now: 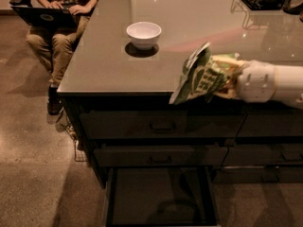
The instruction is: Pick green jalapeno chip bag from bottom drawer and place on counter
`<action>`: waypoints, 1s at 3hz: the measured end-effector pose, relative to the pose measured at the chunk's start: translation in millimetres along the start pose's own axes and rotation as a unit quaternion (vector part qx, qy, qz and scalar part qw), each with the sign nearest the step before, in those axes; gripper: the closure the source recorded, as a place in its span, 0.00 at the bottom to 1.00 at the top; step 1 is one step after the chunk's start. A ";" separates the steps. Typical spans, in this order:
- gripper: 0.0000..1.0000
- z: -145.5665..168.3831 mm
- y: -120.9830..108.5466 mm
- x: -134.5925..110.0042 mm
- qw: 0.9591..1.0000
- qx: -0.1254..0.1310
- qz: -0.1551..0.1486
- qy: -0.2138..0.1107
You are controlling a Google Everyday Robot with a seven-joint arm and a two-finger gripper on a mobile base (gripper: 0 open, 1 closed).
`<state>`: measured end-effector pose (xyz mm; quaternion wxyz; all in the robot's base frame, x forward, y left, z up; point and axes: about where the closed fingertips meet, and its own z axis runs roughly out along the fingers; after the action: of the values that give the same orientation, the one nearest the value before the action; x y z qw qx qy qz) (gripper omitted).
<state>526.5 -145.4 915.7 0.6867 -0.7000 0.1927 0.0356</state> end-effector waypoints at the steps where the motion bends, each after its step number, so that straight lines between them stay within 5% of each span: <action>1: 1.00 -23.2 -25.4 9.4 0.999 -0.002 -0.014 0.034; 3: 1.00 -62.5 -81.4 58.0 0.996 -0.033 -0.024 0.075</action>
Offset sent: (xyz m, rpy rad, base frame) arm 0.0624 -0.1004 0.0761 -0.0991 -0.0561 -0.1753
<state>592.6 -220.6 978.0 0.6478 -0.7272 0.2254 -0.0270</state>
